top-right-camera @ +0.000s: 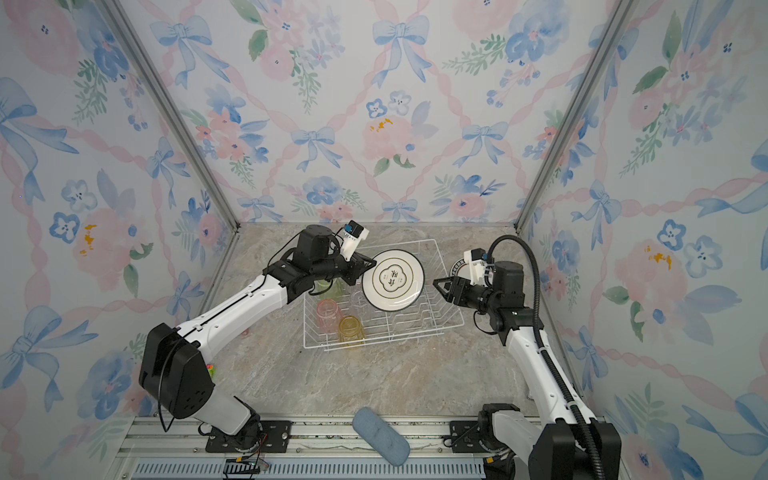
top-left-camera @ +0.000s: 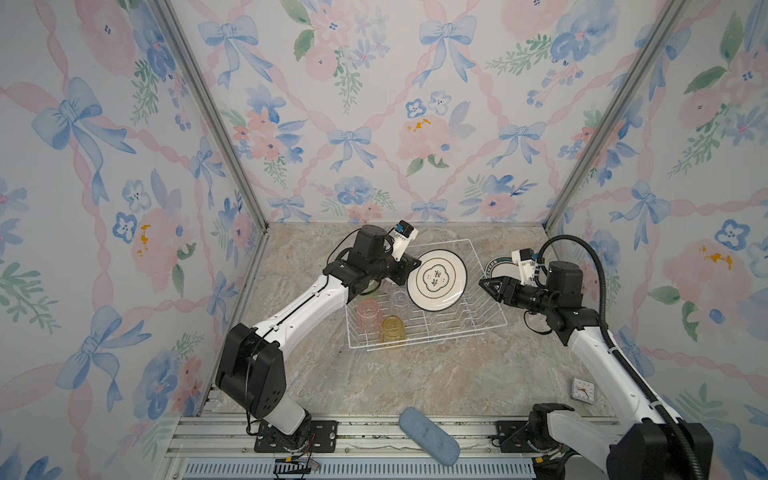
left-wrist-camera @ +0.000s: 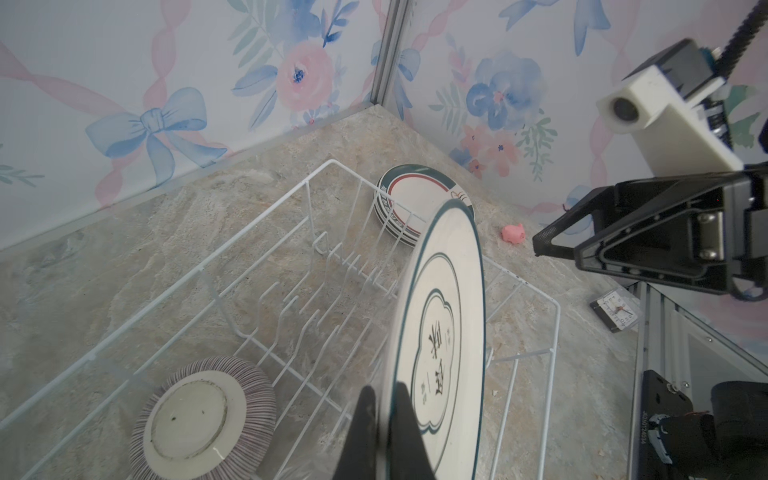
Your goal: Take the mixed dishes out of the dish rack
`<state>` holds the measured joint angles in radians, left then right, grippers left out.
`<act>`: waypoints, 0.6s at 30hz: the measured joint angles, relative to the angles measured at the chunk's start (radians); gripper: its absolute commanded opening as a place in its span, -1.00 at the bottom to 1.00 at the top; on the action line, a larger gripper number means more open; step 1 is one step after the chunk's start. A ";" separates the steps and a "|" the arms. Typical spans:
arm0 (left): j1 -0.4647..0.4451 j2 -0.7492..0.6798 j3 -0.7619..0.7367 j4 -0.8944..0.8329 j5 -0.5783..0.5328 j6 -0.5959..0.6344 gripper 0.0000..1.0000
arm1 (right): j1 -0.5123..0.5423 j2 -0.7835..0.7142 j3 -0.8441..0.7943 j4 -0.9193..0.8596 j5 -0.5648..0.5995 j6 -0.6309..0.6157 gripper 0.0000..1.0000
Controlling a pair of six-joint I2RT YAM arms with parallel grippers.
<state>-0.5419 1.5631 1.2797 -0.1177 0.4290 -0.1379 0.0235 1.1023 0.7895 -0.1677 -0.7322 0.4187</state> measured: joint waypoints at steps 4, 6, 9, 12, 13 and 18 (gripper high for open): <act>0.024 0.000 -0.041 0.075 0.071 -0.055 -1.00 | 0.014 0.044 -0.020 0.055 -0.047 0.024 0.12; 0.026 0.000 -0.051 0.105 0.100 -0.079 -1.00 | 0.032 0.060 -0.020 0.077 -0.061 0.031 0.12; 0.030 0.000 -0.058 0.151 0.141 -0.111 -1.00 | 0.063 0.076 -0.020 0.112 -0.076 0.038 0.11; 0.032 0.000 -0.060 0.185 0.170 -0.134 -1.00 | 0.084 0.089 -0.020 0.137 -0.082 0.043 0.09; 0.032 0.000 -0.061 0.197 0.179 -0.138 -1.00 | 0.089 0.096 -0.020 0.147 -0.084 0.047 0.07; 0.032 0.003 -0.068 0.237 0.210 -0.164 -1.00 | 0.097 0.125 -0.020 0.188 -0.085 0.067 -0.04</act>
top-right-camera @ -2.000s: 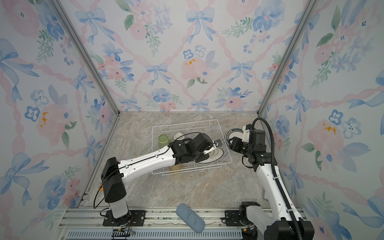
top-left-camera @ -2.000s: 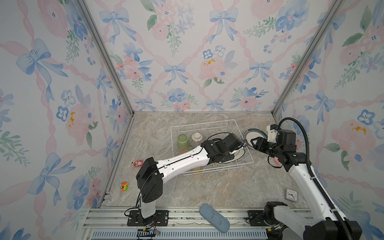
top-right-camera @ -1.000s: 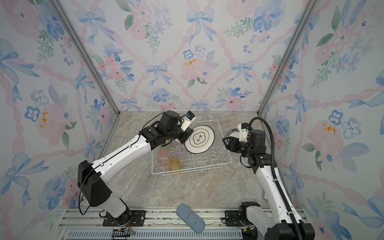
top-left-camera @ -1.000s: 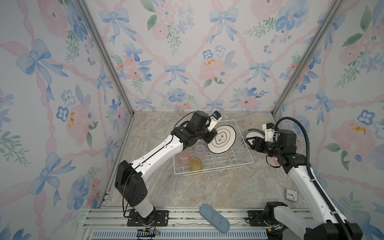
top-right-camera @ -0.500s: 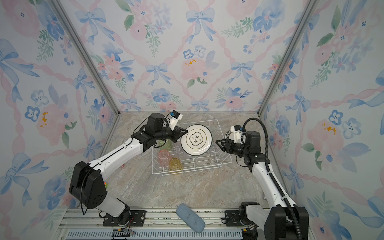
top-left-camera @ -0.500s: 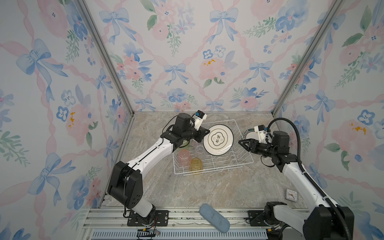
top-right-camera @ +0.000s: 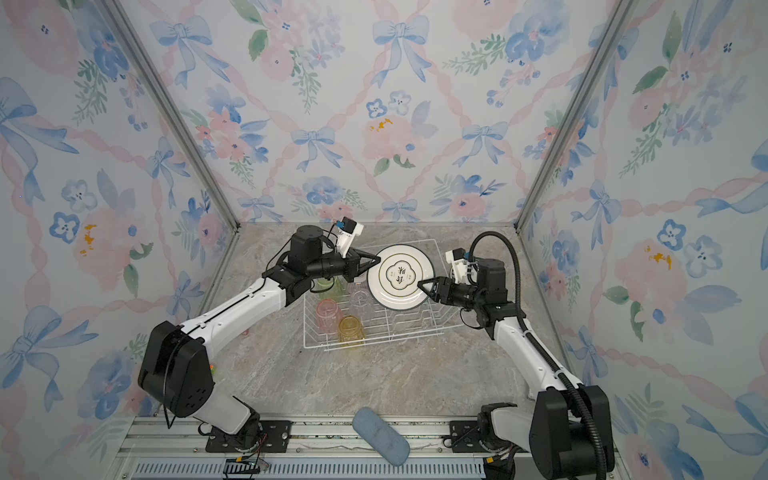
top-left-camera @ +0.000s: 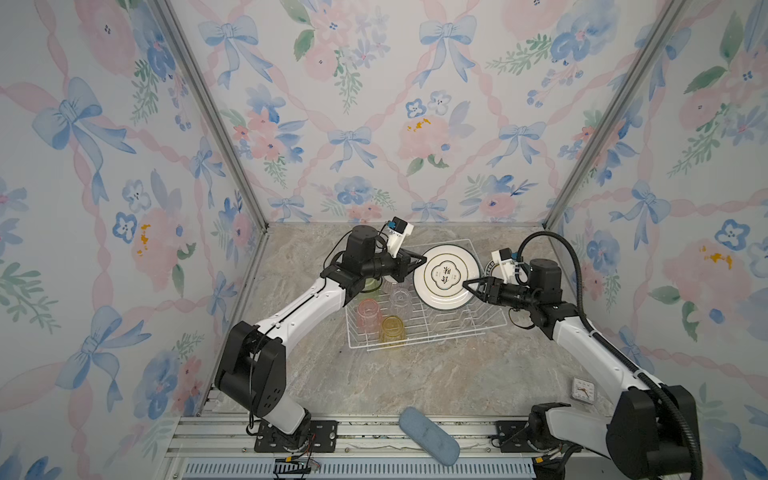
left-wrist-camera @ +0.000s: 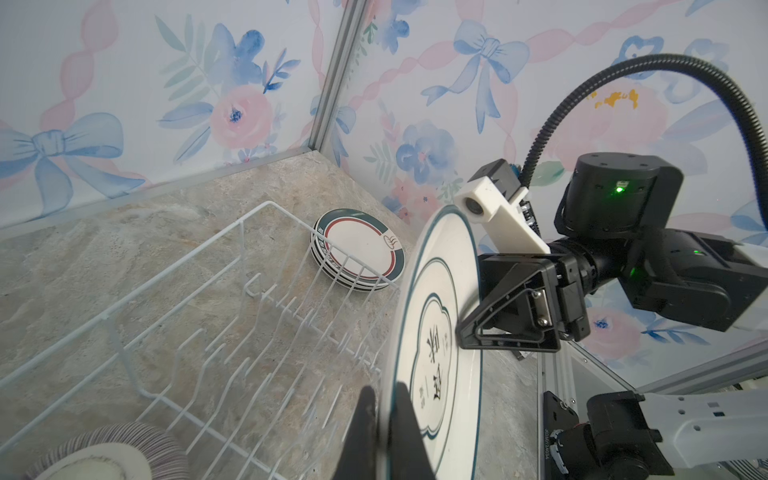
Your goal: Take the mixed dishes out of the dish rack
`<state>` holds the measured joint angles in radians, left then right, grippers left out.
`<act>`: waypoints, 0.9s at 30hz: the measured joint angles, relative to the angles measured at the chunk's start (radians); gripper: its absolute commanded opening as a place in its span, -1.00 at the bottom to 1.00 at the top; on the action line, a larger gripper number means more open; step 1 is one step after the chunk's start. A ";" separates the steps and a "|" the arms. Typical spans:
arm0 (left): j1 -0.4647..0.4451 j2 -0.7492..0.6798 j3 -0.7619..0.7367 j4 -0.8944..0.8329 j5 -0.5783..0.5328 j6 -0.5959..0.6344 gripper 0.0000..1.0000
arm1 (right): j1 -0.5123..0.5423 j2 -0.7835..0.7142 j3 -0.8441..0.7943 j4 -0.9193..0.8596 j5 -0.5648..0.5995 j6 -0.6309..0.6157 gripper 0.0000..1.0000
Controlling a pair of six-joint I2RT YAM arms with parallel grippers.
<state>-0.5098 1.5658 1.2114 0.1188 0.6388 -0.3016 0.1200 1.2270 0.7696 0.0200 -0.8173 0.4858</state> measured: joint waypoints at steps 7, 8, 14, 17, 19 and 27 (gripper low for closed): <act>0.007 0.013 -0.011 0.026 0.018 -0.018 -1.00 | 0.015 0.006 0.000 0.027 -0.013 0.022 -0.33; 0.007 0.016 -0.011 0.026 0.019 -0.019 -1.00 | 0.015 0.006 0.000 0.027 -0.013 0.021 -0.37; 0.010 0.019 -0.014 0.031 0.020 -0.024 -1.00 | 0.015 0.005 0.001 0.026 -0.021 0.018 -0.64; 0.020 0.020 -0.019 0.031 0.002 -0.026 -1.00 | 0.019 0.003 0.004 0.027 -0.044 0.010 -0.80; 0.025 0.021 -0.023 0.029 -0.018 -0.024 -0.98 | 0.020 -0.002 0.008 0.027 -0.059 0.010 -0.88; 0.017 0.001 -0.054 0.014 -0.084 0.015 -0.40 | 0.020 -0.006 0.018 -0.011 -0.022 0.012 -1.00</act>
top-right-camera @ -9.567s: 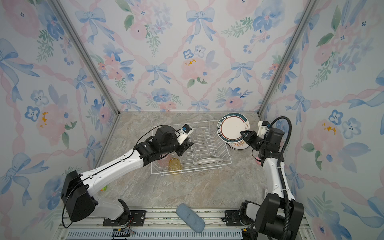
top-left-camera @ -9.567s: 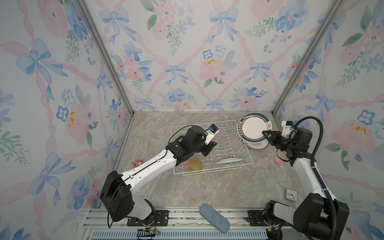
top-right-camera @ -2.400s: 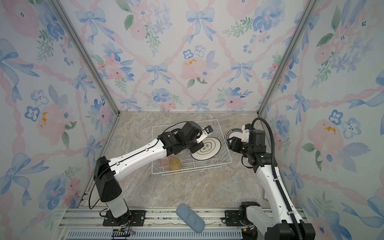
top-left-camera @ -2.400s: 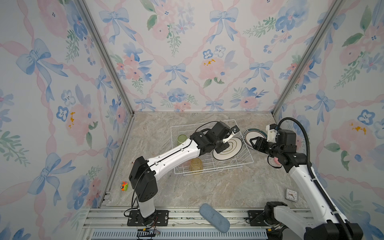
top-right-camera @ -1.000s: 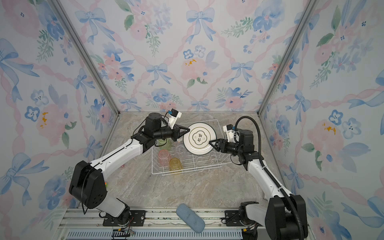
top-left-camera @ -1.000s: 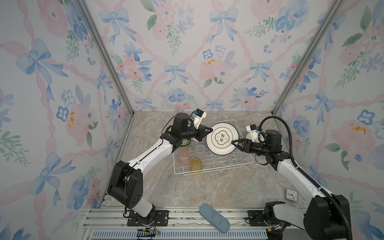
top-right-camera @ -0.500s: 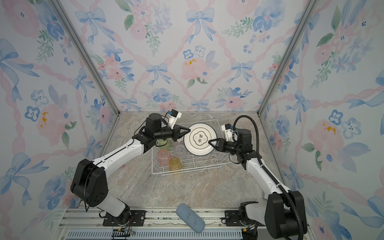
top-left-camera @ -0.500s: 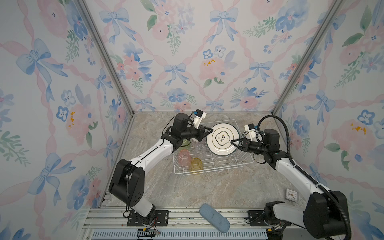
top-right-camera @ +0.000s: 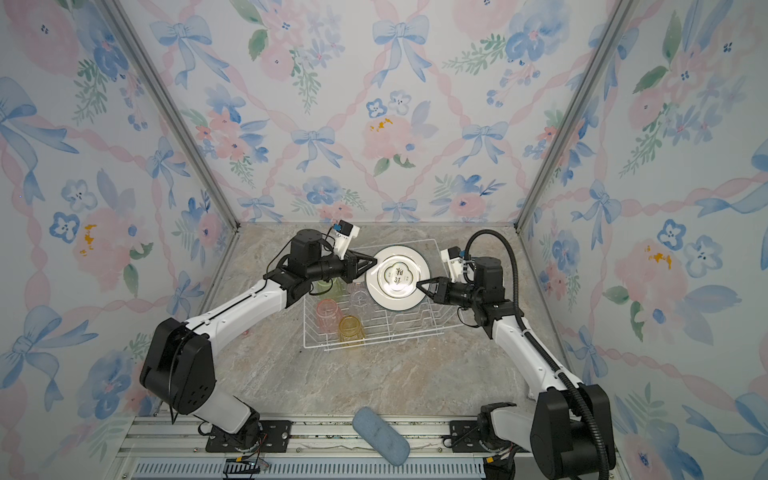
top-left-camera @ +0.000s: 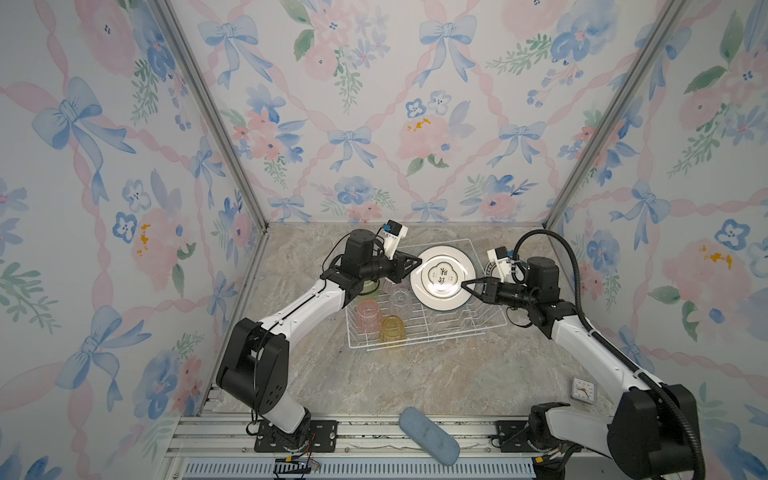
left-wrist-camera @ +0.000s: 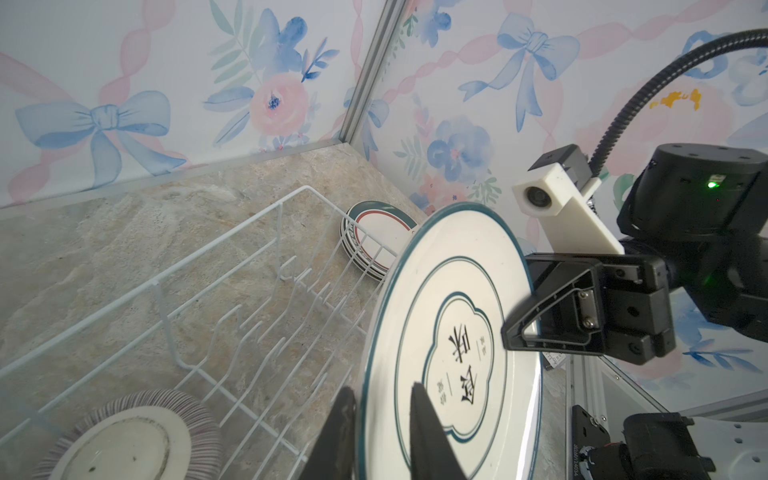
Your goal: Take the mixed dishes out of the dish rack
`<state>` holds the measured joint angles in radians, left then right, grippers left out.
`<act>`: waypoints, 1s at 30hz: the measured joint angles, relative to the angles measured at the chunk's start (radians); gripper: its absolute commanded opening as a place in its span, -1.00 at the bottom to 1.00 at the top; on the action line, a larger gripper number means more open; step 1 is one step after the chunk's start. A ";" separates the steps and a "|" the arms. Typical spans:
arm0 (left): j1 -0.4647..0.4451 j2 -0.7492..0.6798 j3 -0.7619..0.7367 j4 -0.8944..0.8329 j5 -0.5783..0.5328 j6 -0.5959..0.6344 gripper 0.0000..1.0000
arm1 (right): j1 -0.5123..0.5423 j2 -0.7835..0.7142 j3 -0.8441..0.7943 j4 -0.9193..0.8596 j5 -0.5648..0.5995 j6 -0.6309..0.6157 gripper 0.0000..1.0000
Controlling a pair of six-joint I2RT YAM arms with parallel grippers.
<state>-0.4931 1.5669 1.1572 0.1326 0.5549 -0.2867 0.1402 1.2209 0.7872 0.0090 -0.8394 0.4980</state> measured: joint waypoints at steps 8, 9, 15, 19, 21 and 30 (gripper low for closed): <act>-0.027 -0.114 -0.035 -0.090 -0.182 0.088 -0.13 | -0.018 -0.018 0.006 -0.036 0.066 0.011 -1.00; -0.033 -0.133 -0.043 -0.101 -0.213 0.098 -0.13 | -0.033 -0.027 0.010 -0.047 0.072 0.012 -1.00; -0.076 -0.290 -0.149 -0.176 -0.439 0.123 -0.12 | -0.234 -0.068 0.040 -0.070 0.108 0.044 -1.00; -0.063 -0.393 -0.244 -0.227 -0.580 0.114 -0.10 | -0.388 -0.062 0.047 -0.077 0.148 0.072 -1.00; -0.039 -0.430 -0.285 -0.246 -0.627 0.106 -0.10 | -0.452 -0.045 0.047 -0.077 0.173 0.079 -1.00; 0.010 -0.459 -0.333 -0.293 -0.689 0.099 -0.10 | -0.580 0.156 0.048 -0.049 0.262 0.125 -1.00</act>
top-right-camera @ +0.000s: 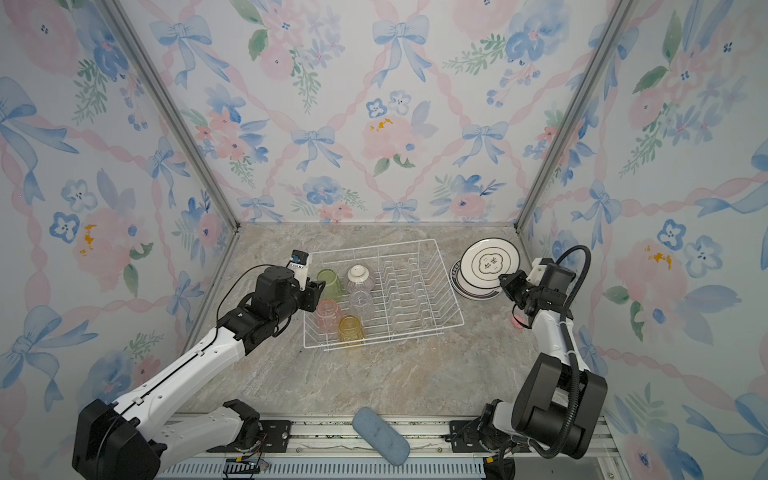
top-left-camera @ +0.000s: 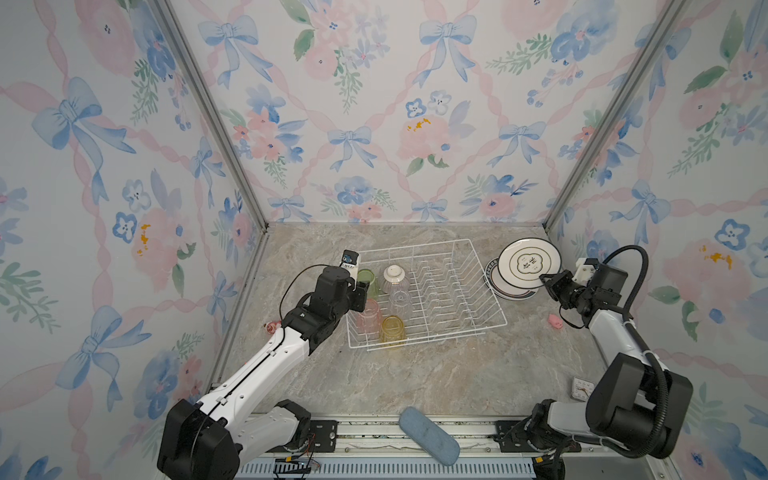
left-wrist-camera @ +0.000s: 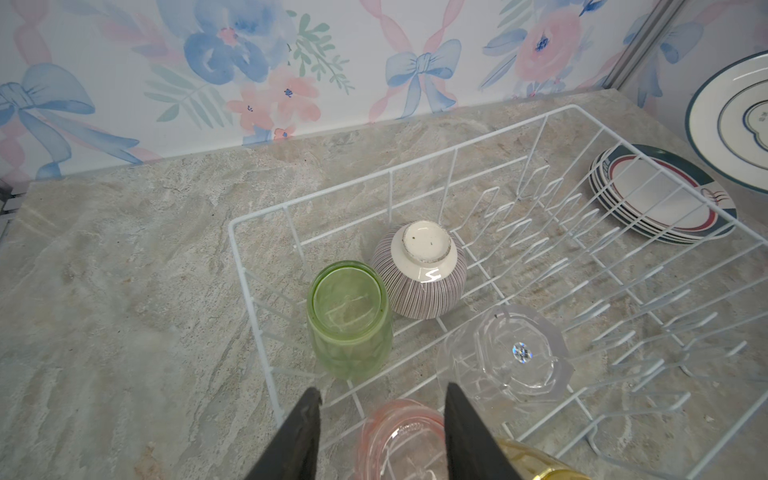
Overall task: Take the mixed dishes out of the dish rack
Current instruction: 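Carry the plate with the right gripper onto the stack while the left gripper releases, then lower the plate flat onto the stack and open the right gripper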
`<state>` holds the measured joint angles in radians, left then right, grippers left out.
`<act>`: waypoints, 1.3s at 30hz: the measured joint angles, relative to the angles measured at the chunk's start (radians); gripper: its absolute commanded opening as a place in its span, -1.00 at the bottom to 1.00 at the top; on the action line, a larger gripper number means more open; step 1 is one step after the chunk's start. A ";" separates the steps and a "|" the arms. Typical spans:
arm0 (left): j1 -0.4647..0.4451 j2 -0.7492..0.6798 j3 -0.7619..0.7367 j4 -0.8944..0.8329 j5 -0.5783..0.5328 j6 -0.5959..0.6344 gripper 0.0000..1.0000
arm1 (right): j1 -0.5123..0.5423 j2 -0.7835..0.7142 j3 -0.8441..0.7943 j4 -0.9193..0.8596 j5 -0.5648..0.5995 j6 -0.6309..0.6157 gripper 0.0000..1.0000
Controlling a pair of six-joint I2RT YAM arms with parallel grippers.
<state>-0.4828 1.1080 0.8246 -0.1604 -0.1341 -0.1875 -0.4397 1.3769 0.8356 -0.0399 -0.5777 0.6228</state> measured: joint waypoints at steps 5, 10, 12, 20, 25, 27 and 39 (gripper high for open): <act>0.000 0.009 0.000 -0.001 0.000 0.000 -0.09 | -0.005 0.119 -0.004 0.094 -0.002 0.053 -1.00; 0.000 0.015 0.000 -0.003 0.000 0.000 -0.09 | -0.005 0.216 -0.009 0.165 -0.020 0.095 -1.00; 0.000 0.017 0.000 -0.003 0.000 0.000 -0.09 | -0.005 0.243 -0.010 0.187 -0.027 0.105 -0.99; 0.000 0.040 0.008 -0.004 0.003 0.000 -0.09 | -0.002 0.313 -0.009 0.229 -0.051 0.122 -0.91; 0.000 0.042 0.010 -0.004 0.004 0.001 -0.07 | 0.010 0.344 -0.009 0.232 -0.058 0.122 -0.89; 0.000 0.042 0.010 -0.004 0.004 0.001 -0.07 | 0.013 0.345 -0.007 0.233 -0.058 0.122 -0.83; 0.000 0.042 0.017 -0.022 0.004 0.002 -0.07 | 0.041 0.343 0.026 0.105 -0.010 0.032 -0.49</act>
<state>-0.4828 1.1503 0.8417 -0.1822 -0.1303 -0.1860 -0.3985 1.7195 0.8619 0.0650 -0.5873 0.6552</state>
